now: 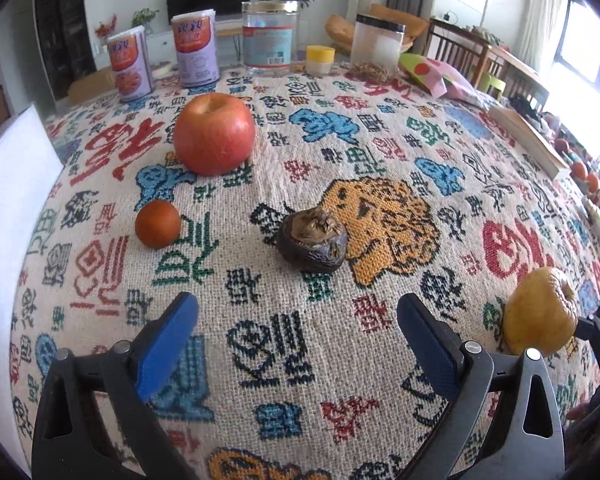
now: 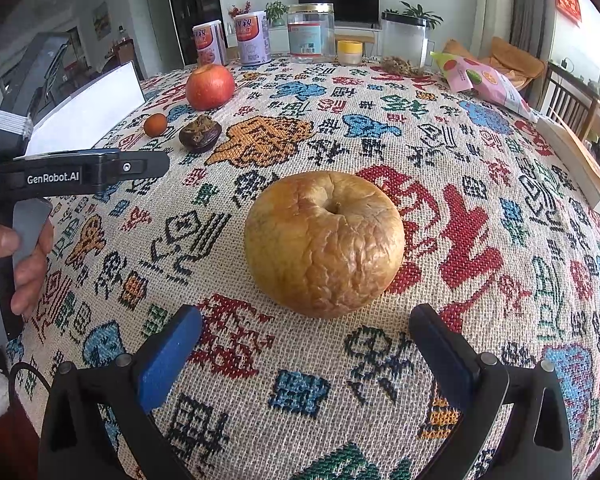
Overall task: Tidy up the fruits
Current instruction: 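Grasp the dark brown round fruit with the left tool while the right tool holds the yellow fruit, then carry both fruits over the white box and open both tools to drop them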
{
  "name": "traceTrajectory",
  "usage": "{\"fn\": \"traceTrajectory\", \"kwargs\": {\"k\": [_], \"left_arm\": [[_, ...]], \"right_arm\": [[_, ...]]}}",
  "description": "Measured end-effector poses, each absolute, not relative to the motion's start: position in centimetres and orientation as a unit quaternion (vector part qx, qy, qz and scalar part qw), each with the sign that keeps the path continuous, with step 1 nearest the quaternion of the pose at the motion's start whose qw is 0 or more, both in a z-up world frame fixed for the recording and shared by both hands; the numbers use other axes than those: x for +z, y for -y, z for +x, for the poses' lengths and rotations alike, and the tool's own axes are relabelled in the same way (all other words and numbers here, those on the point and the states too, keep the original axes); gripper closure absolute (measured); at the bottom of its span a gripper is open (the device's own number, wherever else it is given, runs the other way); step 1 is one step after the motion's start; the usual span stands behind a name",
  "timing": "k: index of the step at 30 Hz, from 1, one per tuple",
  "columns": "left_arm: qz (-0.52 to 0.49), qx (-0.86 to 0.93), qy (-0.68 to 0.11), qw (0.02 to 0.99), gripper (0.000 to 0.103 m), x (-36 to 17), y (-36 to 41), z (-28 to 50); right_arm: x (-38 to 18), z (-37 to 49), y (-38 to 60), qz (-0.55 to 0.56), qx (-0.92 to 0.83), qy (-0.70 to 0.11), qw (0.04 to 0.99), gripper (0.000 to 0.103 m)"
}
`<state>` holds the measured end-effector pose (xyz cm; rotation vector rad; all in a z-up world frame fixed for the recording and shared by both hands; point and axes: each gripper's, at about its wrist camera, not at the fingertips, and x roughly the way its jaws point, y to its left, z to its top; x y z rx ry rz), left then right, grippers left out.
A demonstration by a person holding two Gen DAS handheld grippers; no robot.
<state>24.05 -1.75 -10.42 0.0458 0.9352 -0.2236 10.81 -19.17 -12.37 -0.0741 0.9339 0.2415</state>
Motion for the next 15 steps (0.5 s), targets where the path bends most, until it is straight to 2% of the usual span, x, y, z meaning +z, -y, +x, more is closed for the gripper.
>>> {"fn": "traceTrajectory", "kwargs": {"k": [2,3,4,5,6,11,15], "left_arm": [[0.027,-0.106,-0.461,0.881,0.024,-11.2,2.7,25.5],[0.035,-0.099,-0.456,0.884,0.024,-11.3,3.1,25.8],[0.041,-0.100,-0.443,0.890,0.028,-11.3,3.4,25.9],[0.041,-0.106,-0.434,0.894,0.048,-11.2,3.6,25.9],[0.043,-0.100,-0.428,0.897,0.062,-11.1,3.5,25.8],[0.010,-0.108,-0.440,0.892,0.061,-10.1,1.4,23.7],[-0.031,-0.111,-0.447,0.887,0.061,-8.0,-1.6,20.3]], "right_arm": [[-12.4,10.8,19.4,-0.029,0.119,-0.447,0.886,0.000],[-12.4,10.7,19.5,-0.024,0.120,-0.446,0.886,0.000],[-12.3,10.7,19.6,-0.019,0.122,-0.445,0.887,0.000],[-12.3,10.7,19.8,-0.012,0.124,-0.444,0.887,0.000],[-12.3,10.7,20.1,0.000,0.128,-0.441,0.888,0.000],[-11.4,10.4,22.6,0.076,0.126,-0.419,0.896,0.000],[-10.4,12.2,21.7,0.057,0.132,-0.420,0.896,0.002]]}}
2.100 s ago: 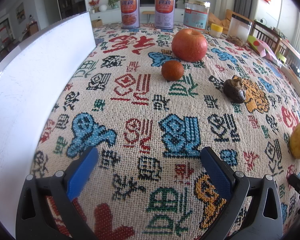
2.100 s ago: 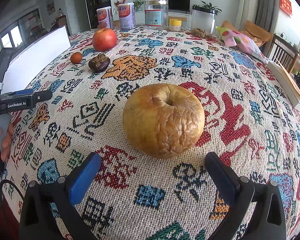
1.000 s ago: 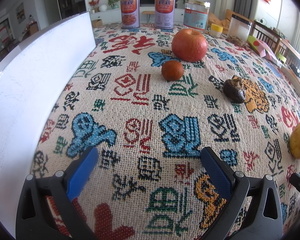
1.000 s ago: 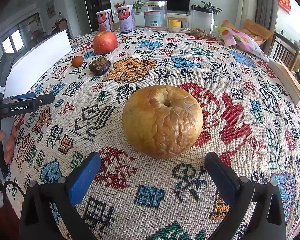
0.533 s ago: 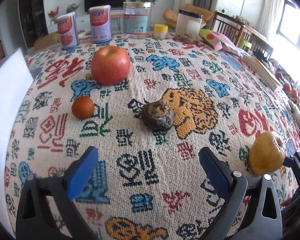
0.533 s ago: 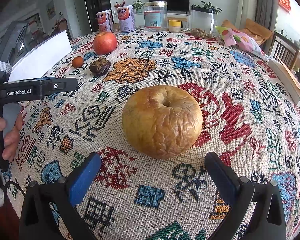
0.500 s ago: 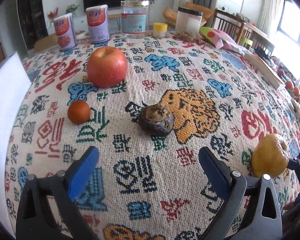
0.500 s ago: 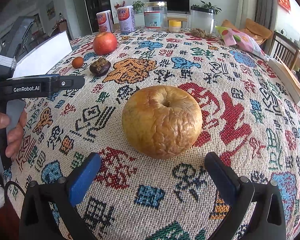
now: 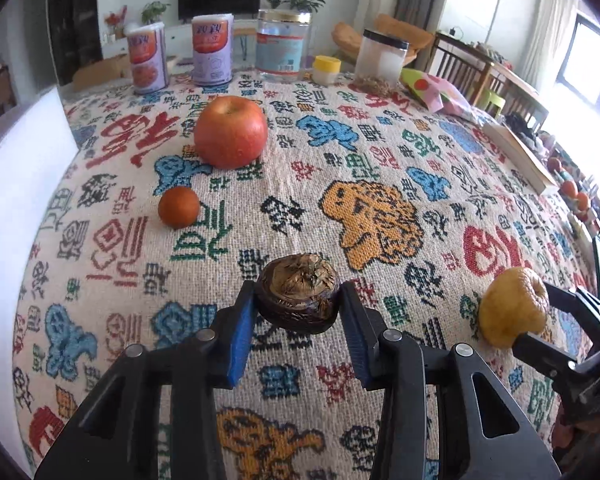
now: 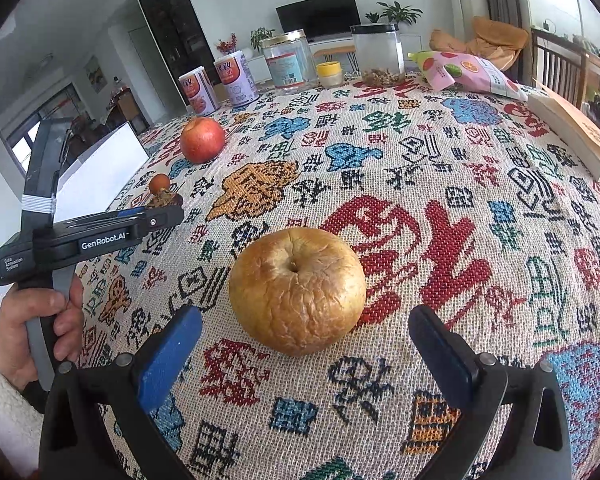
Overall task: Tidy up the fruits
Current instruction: 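Carry both fruits over the white box and open both tools to drop them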
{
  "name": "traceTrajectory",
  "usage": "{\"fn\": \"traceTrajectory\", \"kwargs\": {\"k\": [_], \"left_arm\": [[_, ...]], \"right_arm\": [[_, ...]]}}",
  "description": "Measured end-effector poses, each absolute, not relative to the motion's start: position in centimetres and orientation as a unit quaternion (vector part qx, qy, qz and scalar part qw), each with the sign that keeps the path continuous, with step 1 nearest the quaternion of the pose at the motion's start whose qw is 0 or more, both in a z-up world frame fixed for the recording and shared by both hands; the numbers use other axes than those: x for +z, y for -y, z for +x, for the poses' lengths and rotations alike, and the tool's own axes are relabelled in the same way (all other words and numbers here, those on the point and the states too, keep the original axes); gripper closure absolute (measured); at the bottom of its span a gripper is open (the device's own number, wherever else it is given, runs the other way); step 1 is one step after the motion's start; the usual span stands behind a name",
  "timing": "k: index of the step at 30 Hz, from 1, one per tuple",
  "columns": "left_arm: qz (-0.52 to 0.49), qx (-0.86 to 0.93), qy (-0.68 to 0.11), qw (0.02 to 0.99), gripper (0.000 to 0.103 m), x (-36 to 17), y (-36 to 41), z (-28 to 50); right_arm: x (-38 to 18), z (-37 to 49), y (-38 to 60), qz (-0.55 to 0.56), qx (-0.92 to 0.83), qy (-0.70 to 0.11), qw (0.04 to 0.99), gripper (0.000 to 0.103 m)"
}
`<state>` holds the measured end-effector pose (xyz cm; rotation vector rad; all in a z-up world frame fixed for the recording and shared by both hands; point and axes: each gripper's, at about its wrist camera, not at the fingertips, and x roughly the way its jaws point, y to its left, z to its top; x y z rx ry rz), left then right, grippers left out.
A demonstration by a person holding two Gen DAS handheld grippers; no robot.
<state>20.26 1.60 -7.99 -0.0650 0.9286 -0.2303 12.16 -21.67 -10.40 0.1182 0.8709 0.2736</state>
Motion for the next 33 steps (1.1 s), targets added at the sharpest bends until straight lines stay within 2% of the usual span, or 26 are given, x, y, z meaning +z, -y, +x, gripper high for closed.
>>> {"fn": "traceTrajectory", "kwargs": {"k": [1,2,3,9,12,15,18,22,28,30,32,33], "left_arm": [[-0.042,-0.111,-0.447,0.887,0.061,-7.2,-2.5,19.3],[-0.054,-0.110,-0.446,0.887,0.061,-6.4,-3.4,18.2],[-0.070,-0.110,-0.444,0.886,0.061,-5.4,-4.5,17.0],[-0.182,-0.078,-0.380,0.904,0.061,2.9,-14.2,9.5],[-0.230,-0.032,-0.343,0.910,0.061,6.8,-20.8,7.4],[-0.254,0.036,-0.326,0.910,0.061,8.2,-27.1,6.9],[-0.271,0.105,-0.340,0.894,0.061,6.5,-32.2,7.9],[-0.309,0.170,-0.383,0.854,0.061,1.0,-37.1,9.7],[-0.335,0.194,-0.425,0.818,0.061,-3.9,-39.4,11.2],[-0.333,0.202,-0.435,0.812,0.056,-4.5,-39.7,11.3],[-0.331,0.204,-0.434,0.813,0.041,-4.7,-39.7,11.2],[-0.325,0.206,-0.435,0.814,0.038,-4.7,-39.5,11.3]], "right_arm": [[-10.2,12.7,21.4,0.049,0.131,-0.418,0.897,0.004],[-10.1,13.2,21.1,0.044,0.133,-0.422,0.896,0.021],[-10.3,13.8,21.0,0.044,0.136,-0.438,0.888,0.033],[-8.4,13.9,18.4,0.045,0.169,-0.440,0.881,0.033],[-5.4,13.6,13.5,0.049,0.237,-0.431,0.869,0.033],[-1.8,13.9,6.2,0.032,0.314,-0.414,0.854,0.033],[1.1,14.5,-1.8,0.013,0.385,-0.401,0.831,0.033],[3.1,15.7,-12.2,-0.016,0.439,-0.398,0.806,0.033],[0.5,18.4,-23.6,-0.094,0.431,-0.433,0.786,0.033],[-1.2,19.1,-25.8,-0.125,0.412,-0.446,0.785,0.033],[-2.9,19.8,-27.2,-0.145,0.390,-0.459,0.785,0.033],[-3.7,20.3,-27.5,-0.149,0.382,-0.466,0.784,0.033]]}}
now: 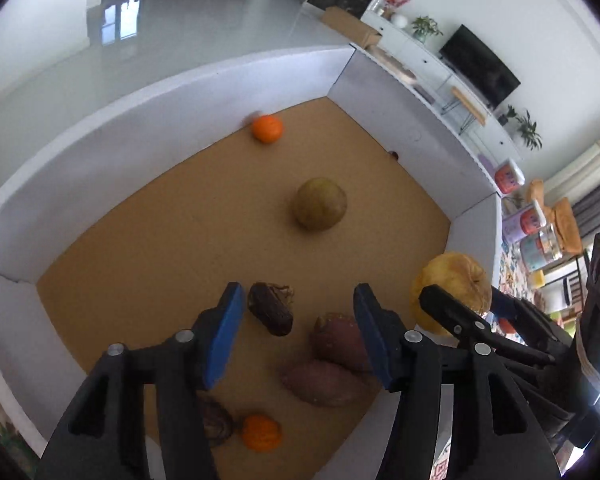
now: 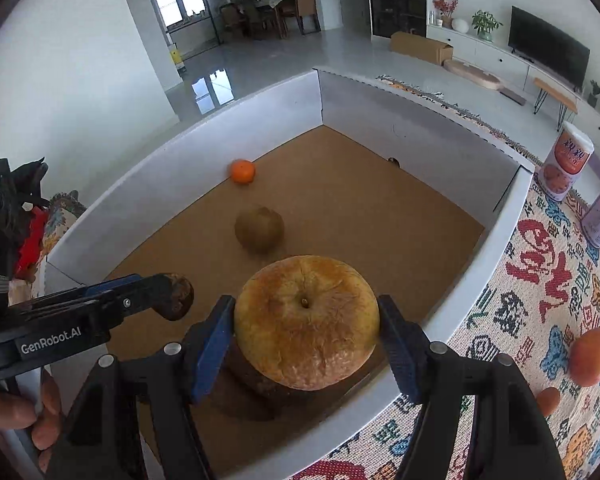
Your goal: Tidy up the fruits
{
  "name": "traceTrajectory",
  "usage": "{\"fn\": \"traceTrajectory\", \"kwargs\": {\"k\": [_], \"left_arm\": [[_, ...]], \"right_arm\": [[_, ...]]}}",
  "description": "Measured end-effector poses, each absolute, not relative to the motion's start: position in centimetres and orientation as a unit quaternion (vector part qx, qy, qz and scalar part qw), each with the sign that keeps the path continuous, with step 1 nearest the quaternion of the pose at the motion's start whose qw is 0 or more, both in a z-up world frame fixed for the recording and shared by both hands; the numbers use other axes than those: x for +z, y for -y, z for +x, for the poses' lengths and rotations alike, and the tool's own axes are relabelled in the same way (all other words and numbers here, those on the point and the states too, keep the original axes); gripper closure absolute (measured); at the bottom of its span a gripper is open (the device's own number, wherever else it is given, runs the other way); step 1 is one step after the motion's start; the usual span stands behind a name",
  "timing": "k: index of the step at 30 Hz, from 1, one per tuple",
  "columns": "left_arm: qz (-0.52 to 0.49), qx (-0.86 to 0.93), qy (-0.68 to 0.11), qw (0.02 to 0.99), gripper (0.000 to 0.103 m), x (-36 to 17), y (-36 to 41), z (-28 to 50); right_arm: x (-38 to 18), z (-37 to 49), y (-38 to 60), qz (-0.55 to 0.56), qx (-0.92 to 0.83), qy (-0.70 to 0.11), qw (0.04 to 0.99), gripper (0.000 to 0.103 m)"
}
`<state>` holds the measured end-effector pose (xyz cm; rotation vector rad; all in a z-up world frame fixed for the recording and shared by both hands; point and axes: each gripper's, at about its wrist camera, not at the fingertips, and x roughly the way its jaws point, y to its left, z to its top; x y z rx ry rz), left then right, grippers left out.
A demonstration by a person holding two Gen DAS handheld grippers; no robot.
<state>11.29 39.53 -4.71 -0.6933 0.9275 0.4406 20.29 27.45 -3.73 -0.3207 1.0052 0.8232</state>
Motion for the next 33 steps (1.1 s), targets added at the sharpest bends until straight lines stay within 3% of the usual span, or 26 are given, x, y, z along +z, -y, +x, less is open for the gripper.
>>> {"fn": "traceTrajectory", "kwargs": {"k": [5,12,16,19,23,27,33], "left_arm": [[-0.289,0.214,-0.413,0.837,0.027,-2.5,-37.9,10.6],[-0.232,0.197,-0.337,0.891,0.012,4.0,-32.3,10.0],[-0.198,0.149,-0.310,0.918,0.007,6.4,-26.4,9.9],[-0.176,0.095,-0.315,0.928,0.005,6.4,-21.1,10.1],[-0.151,0.026,-0.364,0.919,0.004,2.5,-14.0,11.3],[-0.130,-0.023,-0.429,0.894,0.004,-4.2,-7.8,13.5],[-0.018,-0.006,-0.431,0.902,0.004,-9.4,-2.8,16.1]], "right_arm": [[-3.6,20.5,-27.1,-0.152,0.370,-0.440,0.804,0.032],[4.6,19.4,-19.8,-0.110,0.371,-0.326,0.862,0.007],[6.1,18.7,-13.5,-0.132,0.345,-0.293,0.882,0.001],[4.1,17.9,-7.9,-0.165,0.312,-0.296,0.888,0.000],[-2.2,17.1,0.8,-0.192,0.254,-0.349,0.881,0.000],[-7.9,16.0,10.7,-0.138,0.189,-0.420,0.877,0.000],[-10.6,14.6,20.8,-0.047,0.091,-0.442,0.891,0.000]]}}
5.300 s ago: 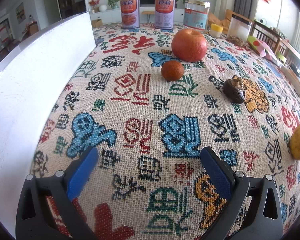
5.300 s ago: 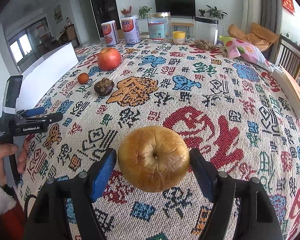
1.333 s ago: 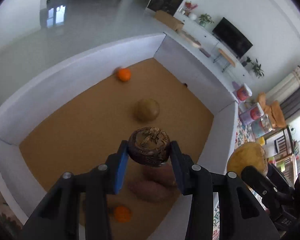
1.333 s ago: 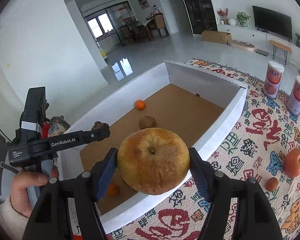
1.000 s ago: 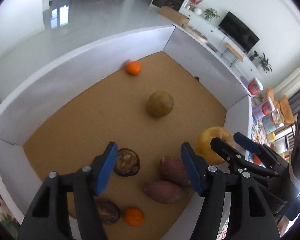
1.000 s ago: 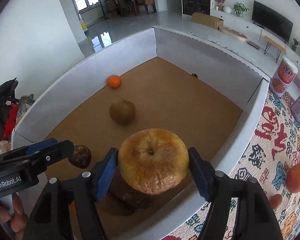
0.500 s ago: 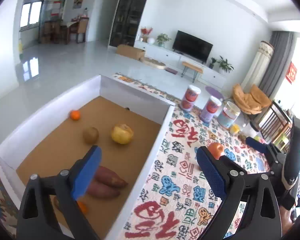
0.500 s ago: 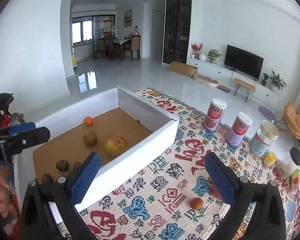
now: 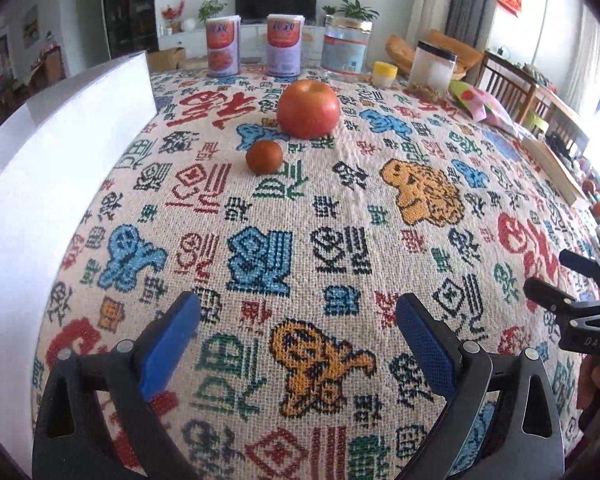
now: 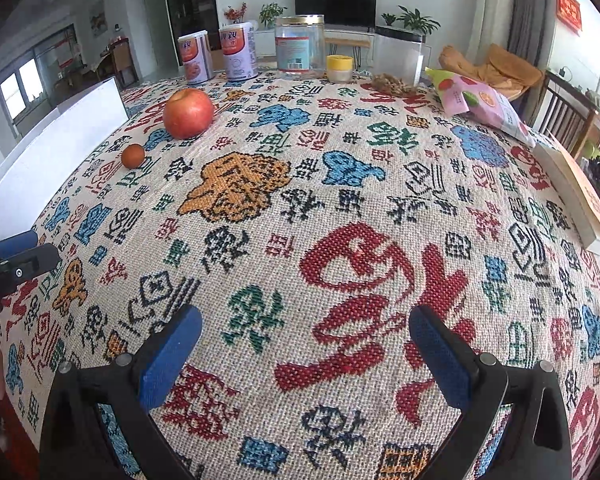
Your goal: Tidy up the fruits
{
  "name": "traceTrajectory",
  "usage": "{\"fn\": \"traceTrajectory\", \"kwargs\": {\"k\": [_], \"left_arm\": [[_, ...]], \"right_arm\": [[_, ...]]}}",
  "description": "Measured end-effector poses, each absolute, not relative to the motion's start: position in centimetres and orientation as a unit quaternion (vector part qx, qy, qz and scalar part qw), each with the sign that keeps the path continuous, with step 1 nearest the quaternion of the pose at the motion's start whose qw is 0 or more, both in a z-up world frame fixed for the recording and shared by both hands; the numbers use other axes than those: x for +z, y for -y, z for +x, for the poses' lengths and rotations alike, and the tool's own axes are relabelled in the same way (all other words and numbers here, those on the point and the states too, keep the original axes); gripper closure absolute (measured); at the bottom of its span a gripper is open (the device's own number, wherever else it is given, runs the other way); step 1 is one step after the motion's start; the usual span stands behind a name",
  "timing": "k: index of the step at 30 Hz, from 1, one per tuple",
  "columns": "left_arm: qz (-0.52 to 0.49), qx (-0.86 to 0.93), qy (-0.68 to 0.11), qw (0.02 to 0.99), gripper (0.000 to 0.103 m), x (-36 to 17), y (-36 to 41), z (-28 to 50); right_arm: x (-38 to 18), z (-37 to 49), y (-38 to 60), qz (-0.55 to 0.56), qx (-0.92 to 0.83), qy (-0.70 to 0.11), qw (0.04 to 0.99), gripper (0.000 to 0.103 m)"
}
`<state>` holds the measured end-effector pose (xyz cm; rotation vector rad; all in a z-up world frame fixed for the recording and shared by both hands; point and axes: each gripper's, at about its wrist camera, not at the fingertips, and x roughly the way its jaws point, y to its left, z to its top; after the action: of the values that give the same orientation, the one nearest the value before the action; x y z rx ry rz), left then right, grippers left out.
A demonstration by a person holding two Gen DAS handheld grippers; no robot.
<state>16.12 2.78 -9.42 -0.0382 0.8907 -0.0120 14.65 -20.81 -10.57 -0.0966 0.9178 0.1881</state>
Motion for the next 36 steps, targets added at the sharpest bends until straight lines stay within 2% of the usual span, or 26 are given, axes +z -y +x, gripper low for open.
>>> {"fn": "traceTrajectory", "kwargs": {"k": [4,8,36], "left_arm": [[0.017,0.006,-0.440,0.898,0.004,-11.0,-2.5,16.8],[-0.002,0.004,-0.450,0.893,0.000,-11.7,-3.1,17.2],[-0.005,0.003,-0.452,0.892,0.000,-12.0,-3.2,17.4]], "right_arm": [[-12.3,14.5,22.4,-0.055,0.061,-0.447,0.891,0.000],[-12.4,14.7,22.5,-0.049,0.056,-0.451,0.889,0.000],[-12.5,14.8,22.5,-0.043,0.057,-0.454,0.888,0.000]]}}
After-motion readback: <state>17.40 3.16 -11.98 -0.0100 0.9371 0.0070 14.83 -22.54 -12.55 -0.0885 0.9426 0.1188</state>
